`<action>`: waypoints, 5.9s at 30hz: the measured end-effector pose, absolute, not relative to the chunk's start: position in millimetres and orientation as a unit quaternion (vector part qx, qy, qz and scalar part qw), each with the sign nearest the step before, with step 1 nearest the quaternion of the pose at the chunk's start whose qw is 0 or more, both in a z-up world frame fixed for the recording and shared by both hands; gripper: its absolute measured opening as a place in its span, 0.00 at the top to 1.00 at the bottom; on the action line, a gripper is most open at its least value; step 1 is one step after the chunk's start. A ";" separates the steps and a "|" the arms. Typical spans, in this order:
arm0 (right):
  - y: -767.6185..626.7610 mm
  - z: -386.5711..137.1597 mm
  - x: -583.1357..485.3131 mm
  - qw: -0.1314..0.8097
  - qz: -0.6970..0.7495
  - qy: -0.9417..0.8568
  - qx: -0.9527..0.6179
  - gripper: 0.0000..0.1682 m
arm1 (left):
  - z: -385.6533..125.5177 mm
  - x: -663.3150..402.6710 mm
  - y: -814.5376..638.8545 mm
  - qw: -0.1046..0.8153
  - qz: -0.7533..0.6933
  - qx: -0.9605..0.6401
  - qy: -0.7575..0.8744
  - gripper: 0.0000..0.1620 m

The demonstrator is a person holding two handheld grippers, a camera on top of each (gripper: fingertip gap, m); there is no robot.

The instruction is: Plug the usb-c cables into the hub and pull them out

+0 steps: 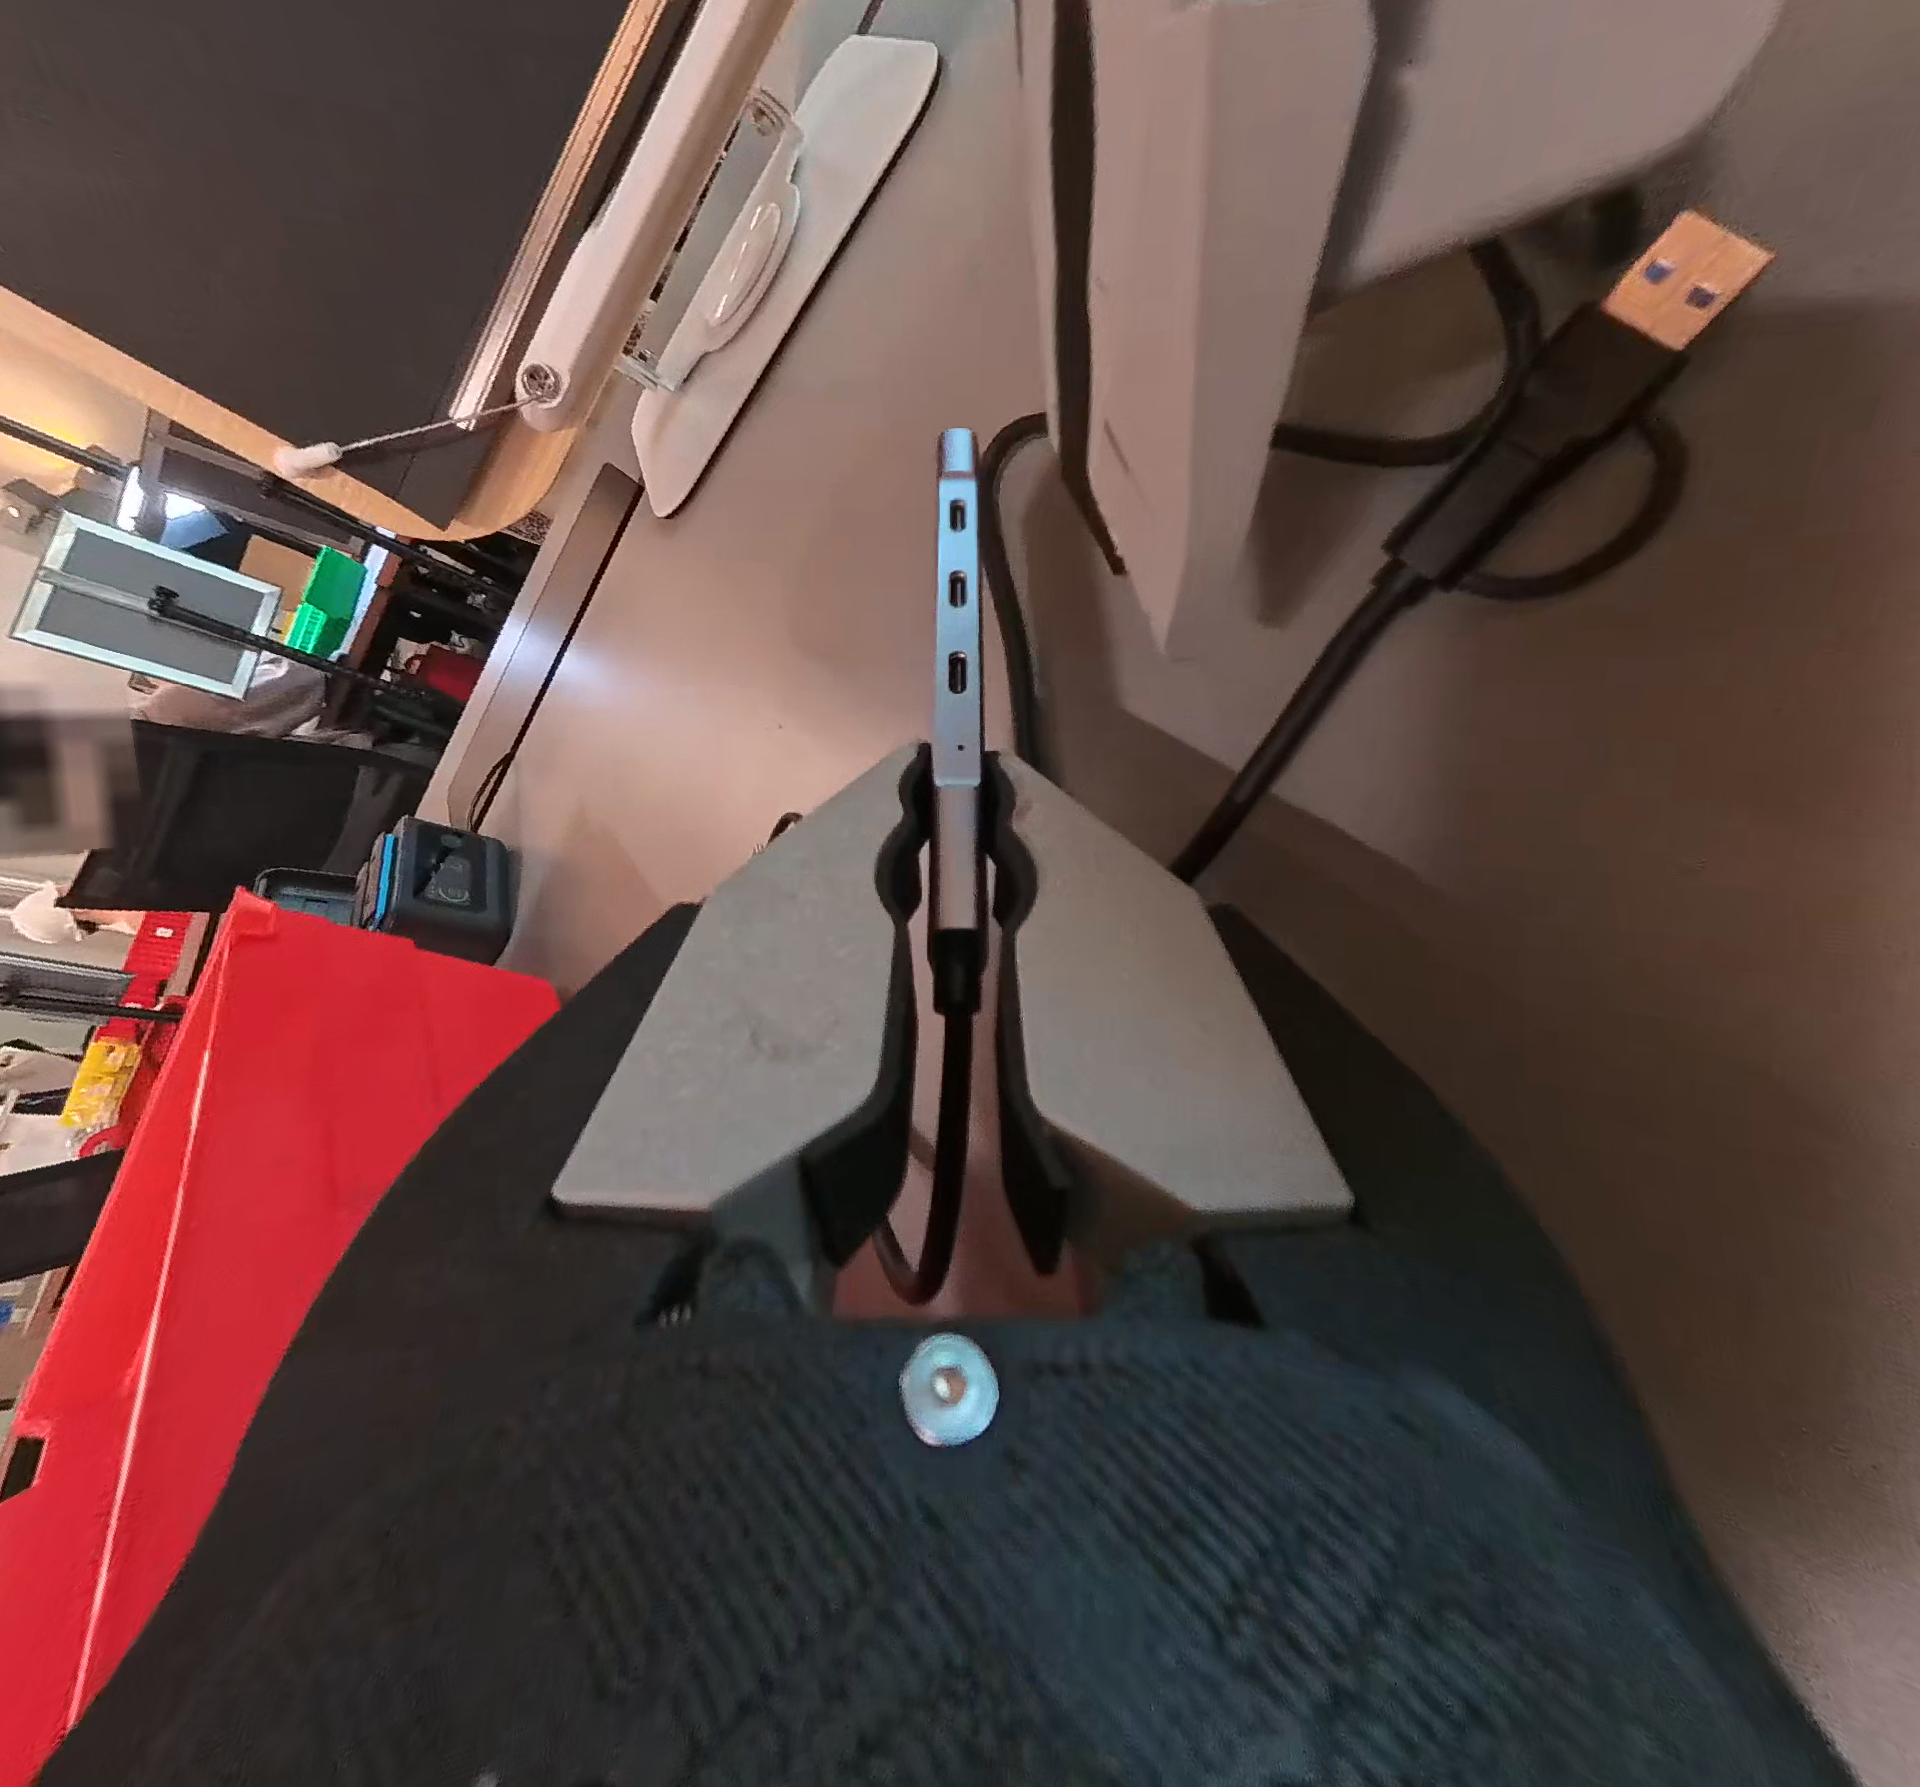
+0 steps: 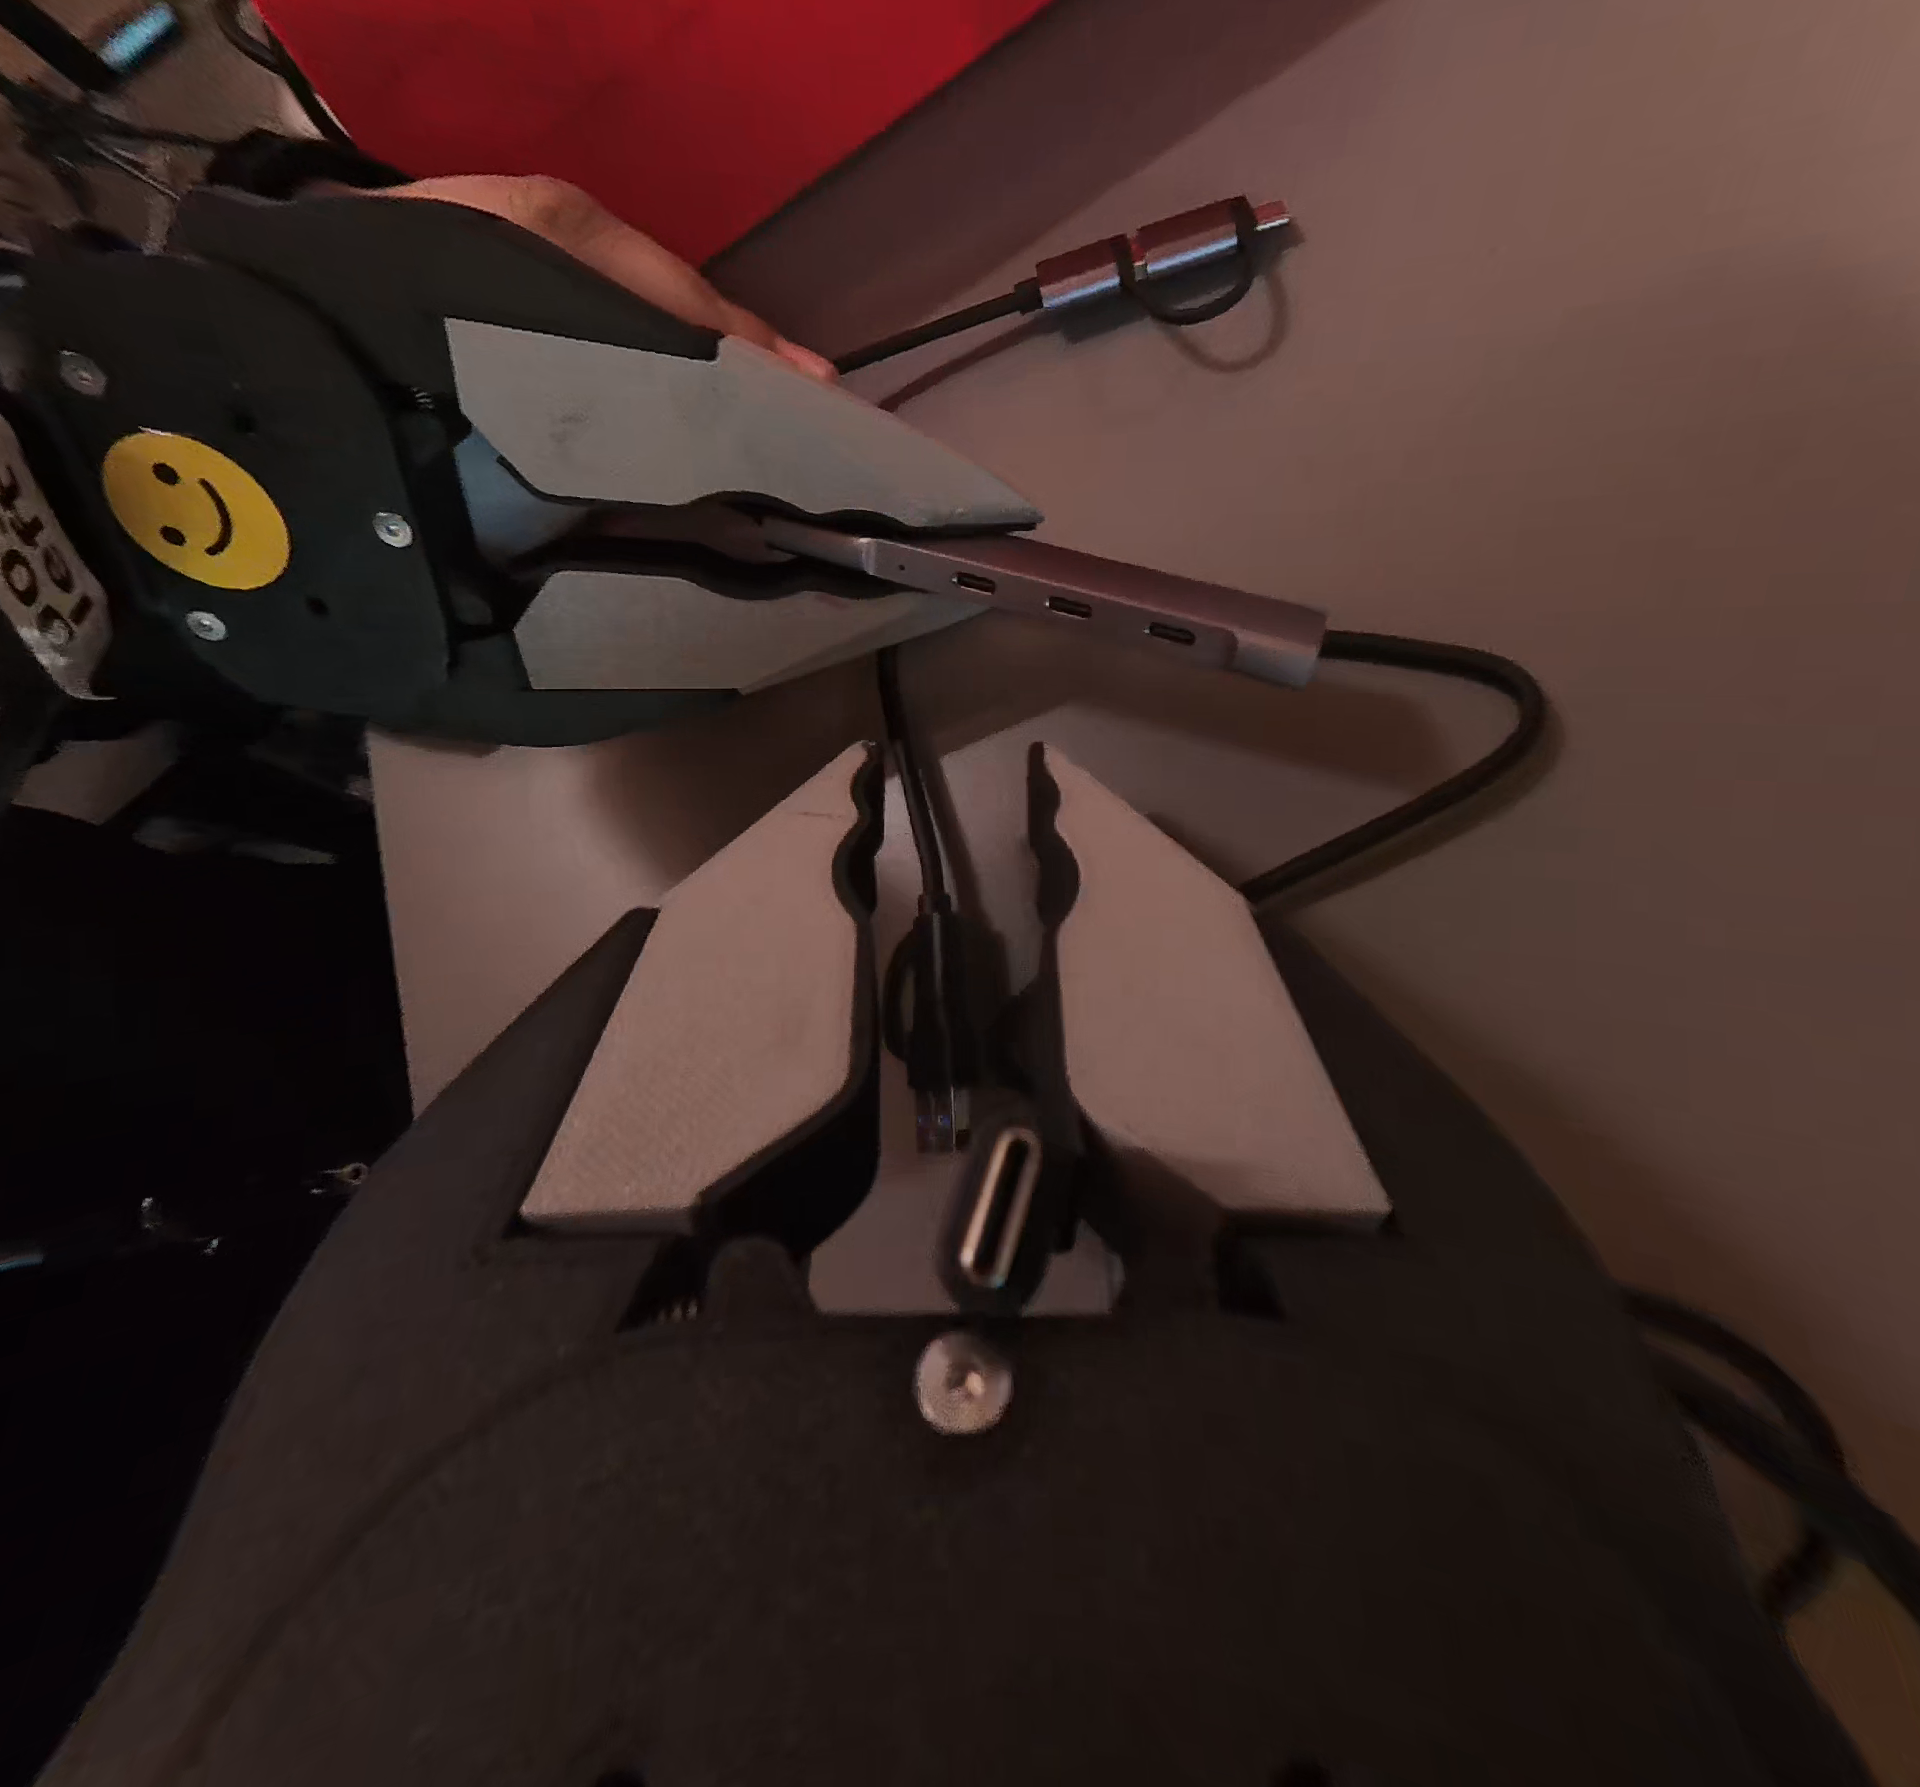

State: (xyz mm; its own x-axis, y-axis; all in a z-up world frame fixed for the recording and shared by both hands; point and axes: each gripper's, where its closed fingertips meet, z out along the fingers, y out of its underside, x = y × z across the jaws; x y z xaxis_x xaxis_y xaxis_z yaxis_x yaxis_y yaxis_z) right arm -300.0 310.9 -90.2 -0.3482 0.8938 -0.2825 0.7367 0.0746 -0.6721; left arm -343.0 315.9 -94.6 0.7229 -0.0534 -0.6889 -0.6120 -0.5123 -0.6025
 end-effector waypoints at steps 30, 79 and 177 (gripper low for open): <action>377.6 -16.8 -161.0 0.342 0.335 -0.564 -0.673 0.67 | -90.6 -339.9 316.8 0.465 0.299 -0.808 0.204 0.96; 343.4 -117.3 -315.4 0.259 0.292 -0.758 -0.522 0.98 | -100.8 -360.2 313.3 0.421 0.335 -0.822 0.187 0.96; 297.7 -38.5 -287.2 -0.173 0.724 -0.339 -0.575 0.98 | -19.1 -325.2 328.2 0.456 0.611 -0.515 0.392 0.96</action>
State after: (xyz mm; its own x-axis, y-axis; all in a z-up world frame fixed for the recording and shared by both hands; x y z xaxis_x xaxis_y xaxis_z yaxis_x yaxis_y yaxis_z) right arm -287.2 297.7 -38.5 -0.2785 0.1388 -0.9504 0.6409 -0.7101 -0.2915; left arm -325.2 328.2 -19.1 -0.0539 0.1541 -0.9866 -0.9609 -0.2767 0.0093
